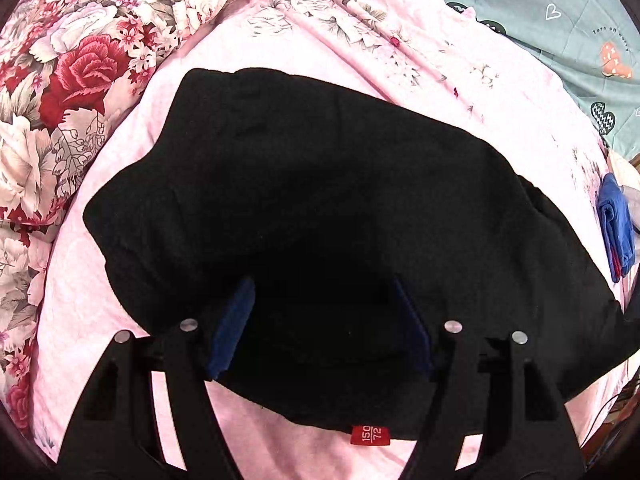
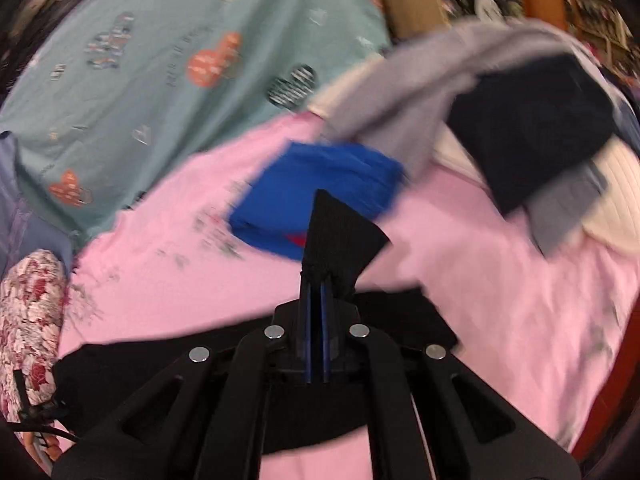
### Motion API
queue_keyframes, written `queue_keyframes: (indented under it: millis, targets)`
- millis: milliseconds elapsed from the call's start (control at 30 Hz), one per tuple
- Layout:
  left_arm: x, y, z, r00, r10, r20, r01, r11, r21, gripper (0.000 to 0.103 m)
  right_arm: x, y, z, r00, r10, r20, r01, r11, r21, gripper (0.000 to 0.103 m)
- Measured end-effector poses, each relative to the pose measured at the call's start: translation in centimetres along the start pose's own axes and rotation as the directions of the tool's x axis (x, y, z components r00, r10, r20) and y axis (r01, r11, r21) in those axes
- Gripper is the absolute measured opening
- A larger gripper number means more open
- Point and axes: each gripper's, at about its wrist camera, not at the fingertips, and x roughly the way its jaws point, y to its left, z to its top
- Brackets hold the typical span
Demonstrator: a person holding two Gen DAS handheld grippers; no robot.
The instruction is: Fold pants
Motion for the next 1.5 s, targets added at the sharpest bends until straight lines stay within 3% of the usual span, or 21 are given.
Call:
queue_keyframes:
  millis: [133,200,267,367,433,567,633,700,733,800,833,867,933,1000,1067,1200,1267,1367,1500]
  targets:
    - [-0.1,0.2,0.1,1.000,0.002,-0.006,-0.002,1.000,0.004,0.070,3.6,-5.9,-4.7,0.984,-0.045,-0.175,0.069,0.988,0.137,0.011]
    - [-0.3,0.5,0.0,1.000,0.007,-0.007,-0.007,1.000,-0.004,0.070,3.3,-6.6,-5.7,0.987,-0.046,-0.151,0.066,0.989,0.131,0.033]
    - [-0.6,0.8,-0.2,1.000,0.015,-0.008,-0.015,1.000,-0.016,0.070,2.1,-6.4,-5.7,0.987,-0.111,-0.119,0.124,0.986,0.113,0.039]
    - [-1.1,0.9,-0.4,1.000,0.016,0.000,-0.016,0.999,-0.033,0.071,0.0,-5.5,-4.2,0.986,-0.165,-0.007,0.165,0.985,0.040,0.039]
    - [-1.3,0.8,-0.5,1.000,0.018,0.004,-0.018,0.999,-0.037,0.072,0.3,-4.2,-3.0,0.985,-0.170,0.021,0.171,0.984,-0.040,0.039]
    - [-1.6,0.8,-1.0,0.999,0.034,0.015,-0.033,0.999,-0.030,0.073,4.9,-2.3,-1.5,0.995,-0.080,-0.067,0.075,0.994,-0.079,0.038]
    - [-1.7,1.1,-1.2,0.999,0.031,0.016,-0.031,0.999,-0.033,0.073,8.1,-1.1,-1.7,0.984,-0.036,-0.176,0.019,0.995,-0.098,0.025]
    - [-1.8,1.4,-1.2,0.999,0.035,0.018,-0.034,0.999,-0.038,0.073,10.0,-0.3,-1.8,0.975,-0.130,-0.179,0.099,0.980,-0.170,0.009]
    - [-1.9,1.5,-1.2,0.999,0.040,0.022,-0.039,0.999,-0.036,0.073,10.1,-0.1,-1.3,0.971,-0.169,-0.168,0.143,0.977,-0.158,0.008]
    - [-2.3,1.7,-1.0,0.999,0.039,0.036,-0.038,0.999,-0.035,0.075,9.4,0.4,-0.2,0.954,-0.274,-0.121,0.262,0.959,-0.107,0.017]
    - [-2.4,1.8,-0.9,0.999,0.030,0.043,-0.028,0.999,-0.038,0.076,8.9,1.1,0.0,0.954,-0.282,-0.104,0.272,0.957,-0.101,0.017]
    - [-2.6,1.9,-0.7,0.999,0.016,0.051,-0.014,0.999,-0.040,0.079,8.2,2.7,0.1,0.975,-0.201,-0.097,0.190,0.975,-0.111,0.017]
    - [-2.8,1.8,-0.5,0.998,-0.010,0.068,0.012,1.000,-0.027,0.079,7.5,7.3,-0.2,0.992,-0.008,-0.128,-0.015,0.984,-0.175,0.018]
    - [-2.8,1.6,-0.3,0.996,-0.009,0.086,0.010,1.000,-0.005,0.079,7.6,12.3,-1.0,0.981,0.085,-0.177,-0.130,0.956,-0.264,0.030]
    - [-2.8,1.5,-0.2,0.994,0.015,0.106,-0.016,1.000,0.012,0.080,8.5,19.1,-2.9,0.953,0.178,-0.245,-0.261,0.891,-0.371,0.033]
    - [-3.0,1.9,-0.2,0.989,0.032,0.147,-0.041,0.998,0.056,0.080,11.3,30.8,-6.6,0.913,0.239,-0.331,-0.388,0.763,-0.517,0.033]
    - [-3.0,2.4,-0.3,0.987,0.023,0.157,-0.034,0.997,0.063,0.080,12.8,36.2,-8.7,0.878,0.281,-0.387,-0.464,0.696,-0.549,0.033]
    - [-2.6,3.1,-0.5,0.989,-0.002,0.150,-0.006,0.998,0.058,0.081,14.4,41.4,-11.4,0.849,0.284,-0.445,-0.515,0.630,-0.581,0.033]
    - [-1.4,3.2,-0.5,0.989,-0.018,0.144,0.008,0.998,0.070,0.083,15.6,44.0,-13.8,0.823,0.266,-0.502,-0.552,0.584,-0.595,0.033]
